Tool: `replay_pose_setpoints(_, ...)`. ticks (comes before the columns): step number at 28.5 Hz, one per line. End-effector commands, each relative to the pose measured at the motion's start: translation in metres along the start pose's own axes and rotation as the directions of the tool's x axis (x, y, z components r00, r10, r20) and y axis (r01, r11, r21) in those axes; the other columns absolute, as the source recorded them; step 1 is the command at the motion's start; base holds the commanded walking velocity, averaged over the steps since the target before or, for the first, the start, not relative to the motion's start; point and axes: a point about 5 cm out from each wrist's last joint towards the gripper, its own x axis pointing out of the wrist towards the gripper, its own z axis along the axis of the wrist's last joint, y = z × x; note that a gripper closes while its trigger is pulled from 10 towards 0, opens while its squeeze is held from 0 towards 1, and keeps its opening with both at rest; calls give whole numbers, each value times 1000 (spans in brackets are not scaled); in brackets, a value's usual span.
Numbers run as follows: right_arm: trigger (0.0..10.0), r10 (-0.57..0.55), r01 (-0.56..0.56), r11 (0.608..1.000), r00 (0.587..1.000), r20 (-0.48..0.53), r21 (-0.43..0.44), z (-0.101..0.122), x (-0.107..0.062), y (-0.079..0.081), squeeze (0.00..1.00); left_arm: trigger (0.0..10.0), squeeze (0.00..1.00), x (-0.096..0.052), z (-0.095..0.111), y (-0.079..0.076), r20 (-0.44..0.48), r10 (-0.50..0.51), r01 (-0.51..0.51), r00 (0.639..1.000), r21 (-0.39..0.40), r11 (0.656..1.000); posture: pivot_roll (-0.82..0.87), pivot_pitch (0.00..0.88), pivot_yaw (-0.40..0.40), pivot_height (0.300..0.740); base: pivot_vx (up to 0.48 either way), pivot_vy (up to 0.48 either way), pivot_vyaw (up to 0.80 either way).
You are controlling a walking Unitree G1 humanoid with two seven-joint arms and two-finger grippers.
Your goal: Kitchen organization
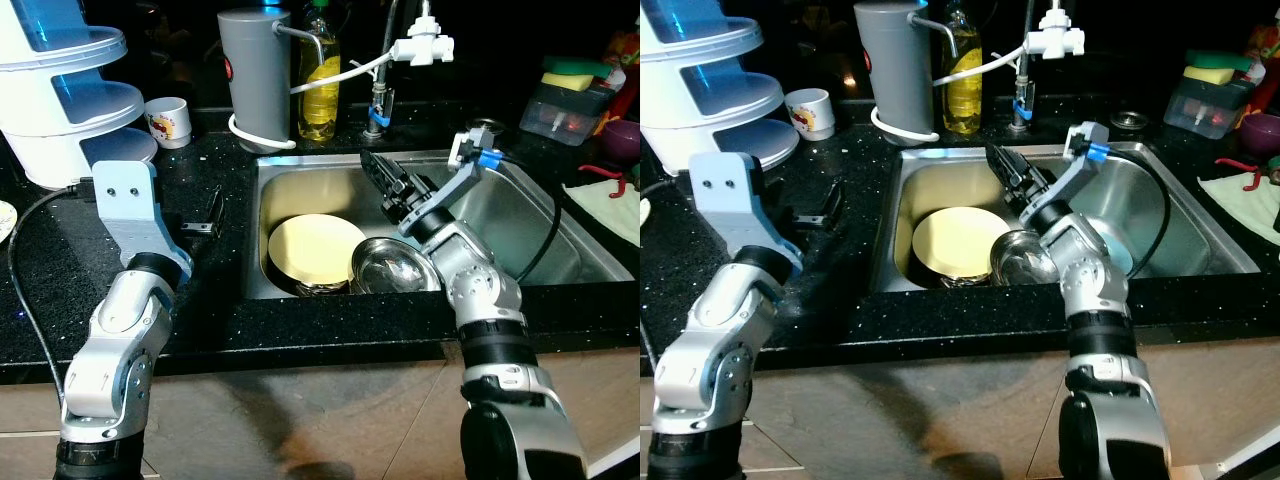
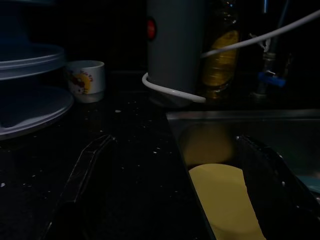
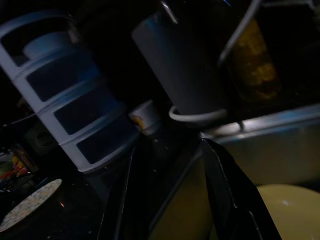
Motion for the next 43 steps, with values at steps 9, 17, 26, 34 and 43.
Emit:
replay_pose_setpoints(9, 10000, -49, 49, 994, 999, -2, -97, -1, -18, -7, 0, 10000, 0, 4, -12, -13, -43, -34, 33, 999, -10, 999, 37, 0, -3, 740, -140, 0, 0)
replay_pose_setpoints(17, 10000, -10, 10, 1000, 1000, 11, -5, -12, -31, -1, 0, 10000, 0, -3, -21, -15, -74, -46, 45, 996, -6, 999, 41, 0, -7, 740, -288, 0, 0)
replay_pose_setpoints(26, 10000, 6, -6, 1000, 1000, 5, 19, -20, -34, 3, 0, 10000, 0, -3, -24, -23, -82, -70, 69, 994, -10, 998, 38, 0, -1, 740, -311, 0, 0)
replay_pose_setpoints(34, 10000, 6, -7, 1000, 998, -60, -18, -36, -46, 2, 0, 10000, 0, -16, -41, -25, -140, -104, 105, 985, 1, 994, 42, 0, -8, 740, -320, 0, 0)
replay_pose_setpoints(43, 10000, -12, 10, 1000, 995, -99, -22, -49, -62, 3, 0, 10000, 0, -31, -54, -24, -186, -117, 122, 976, 14, 992, 42, 0, -5, 740, -127, 0, 0)
